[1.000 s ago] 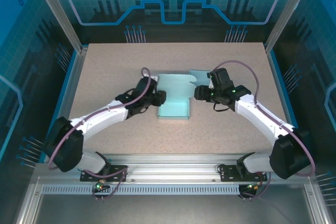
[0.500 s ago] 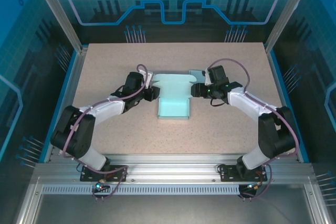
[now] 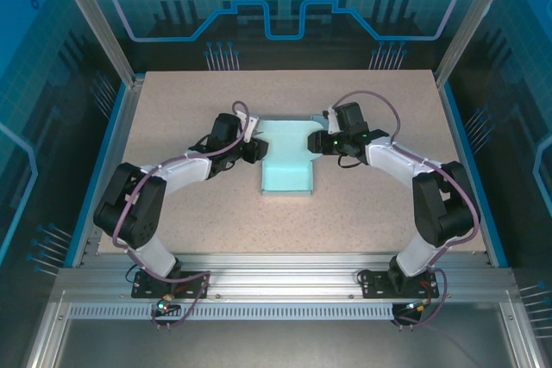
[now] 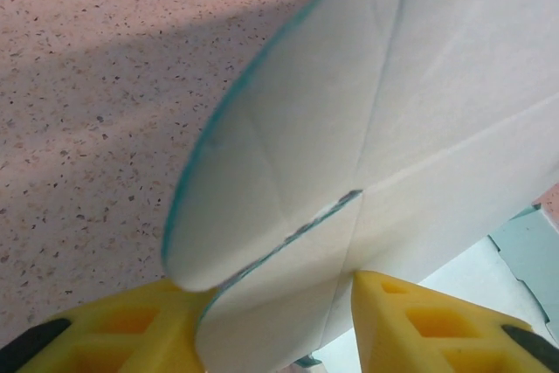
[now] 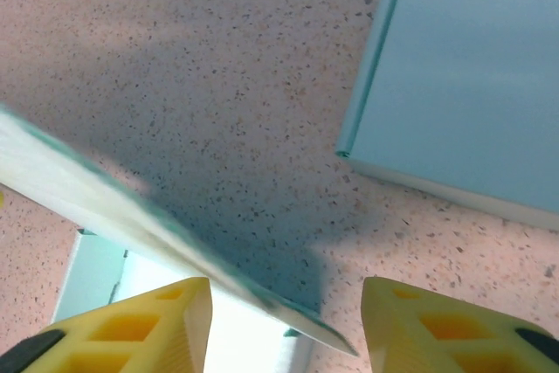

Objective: Fold the paper box

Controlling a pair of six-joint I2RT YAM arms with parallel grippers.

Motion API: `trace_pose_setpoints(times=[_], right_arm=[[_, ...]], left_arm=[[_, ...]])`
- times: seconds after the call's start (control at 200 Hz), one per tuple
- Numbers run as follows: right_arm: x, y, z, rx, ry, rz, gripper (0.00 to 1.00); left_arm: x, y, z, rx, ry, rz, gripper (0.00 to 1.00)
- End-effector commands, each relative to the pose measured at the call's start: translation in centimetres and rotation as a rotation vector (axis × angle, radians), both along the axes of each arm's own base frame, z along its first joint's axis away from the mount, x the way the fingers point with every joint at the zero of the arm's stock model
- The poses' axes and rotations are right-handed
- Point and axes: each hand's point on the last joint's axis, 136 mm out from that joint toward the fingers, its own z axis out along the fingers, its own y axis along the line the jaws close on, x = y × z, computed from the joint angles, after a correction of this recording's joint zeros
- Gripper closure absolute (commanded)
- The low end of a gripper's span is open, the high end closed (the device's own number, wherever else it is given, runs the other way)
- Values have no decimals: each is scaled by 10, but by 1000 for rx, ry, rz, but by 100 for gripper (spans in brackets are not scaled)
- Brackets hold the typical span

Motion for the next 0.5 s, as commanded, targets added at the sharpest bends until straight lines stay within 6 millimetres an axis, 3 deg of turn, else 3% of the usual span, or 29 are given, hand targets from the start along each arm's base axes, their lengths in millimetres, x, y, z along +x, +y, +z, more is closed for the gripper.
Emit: trace_pose_setpoints(times=[0.0, 0.245, 0.495], right_arm=[[5, 14, 11, 5, -44, 31, 54], [0, 21, 11, -41, -63, 33, 63], [-2, 37, 14, -97, -107, 31, 74]], left_arm=[[4, -7, 8, -34, -5, -27, 58], [3, -12, 11, -76, 1, -27, 80], [4, -22, 15, -133, -1, -15, 89]])
